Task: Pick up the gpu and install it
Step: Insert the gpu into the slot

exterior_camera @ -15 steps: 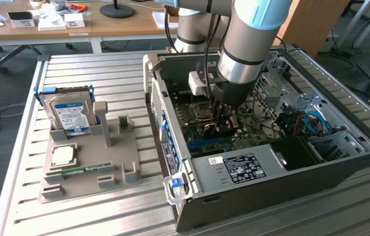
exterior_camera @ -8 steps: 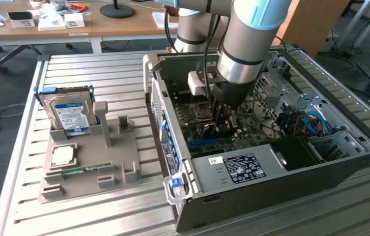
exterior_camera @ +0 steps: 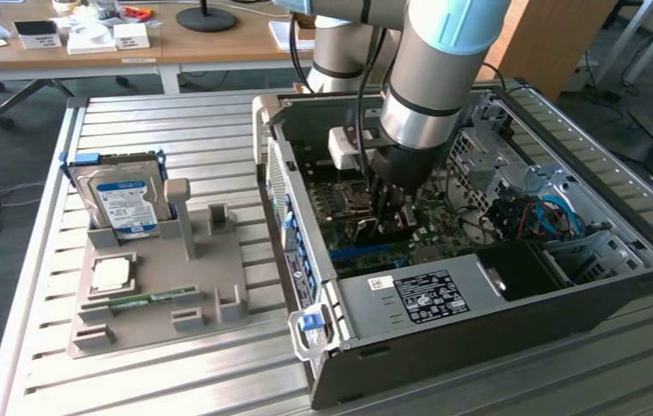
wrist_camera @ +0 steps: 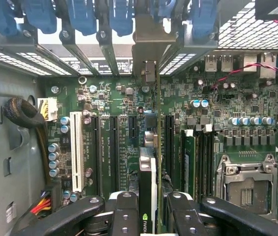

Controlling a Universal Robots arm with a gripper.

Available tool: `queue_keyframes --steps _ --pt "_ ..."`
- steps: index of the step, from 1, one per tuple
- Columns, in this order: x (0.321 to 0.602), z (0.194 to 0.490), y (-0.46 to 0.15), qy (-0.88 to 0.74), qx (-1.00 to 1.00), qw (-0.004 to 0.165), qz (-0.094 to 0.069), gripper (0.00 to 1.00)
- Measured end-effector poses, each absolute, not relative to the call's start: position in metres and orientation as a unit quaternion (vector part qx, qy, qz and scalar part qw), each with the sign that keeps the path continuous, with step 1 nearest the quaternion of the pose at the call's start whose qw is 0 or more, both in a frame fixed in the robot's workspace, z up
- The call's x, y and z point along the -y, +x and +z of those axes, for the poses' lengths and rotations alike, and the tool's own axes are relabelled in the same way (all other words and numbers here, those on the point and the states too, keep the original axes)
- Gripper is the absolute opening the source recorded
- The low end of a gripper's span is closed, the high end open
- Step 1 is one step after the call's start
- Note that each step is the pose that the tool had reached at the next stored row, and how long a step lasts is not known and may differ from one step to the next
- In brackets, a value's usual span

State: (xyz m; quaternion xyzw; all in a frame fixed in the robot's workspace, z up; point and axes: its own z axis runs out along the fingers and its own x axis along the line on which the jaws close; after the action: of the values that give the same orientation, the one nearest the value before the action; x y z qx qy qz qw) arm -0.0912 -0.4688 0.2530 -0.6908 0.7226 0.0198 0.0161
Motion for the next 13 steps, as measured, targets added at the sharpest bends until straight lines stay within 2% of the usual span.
queue_keyframes --steps 13 --pt "0.4684 0.2476 -0.0920 -0.691 -0.723 0.016 0.020 0.27"
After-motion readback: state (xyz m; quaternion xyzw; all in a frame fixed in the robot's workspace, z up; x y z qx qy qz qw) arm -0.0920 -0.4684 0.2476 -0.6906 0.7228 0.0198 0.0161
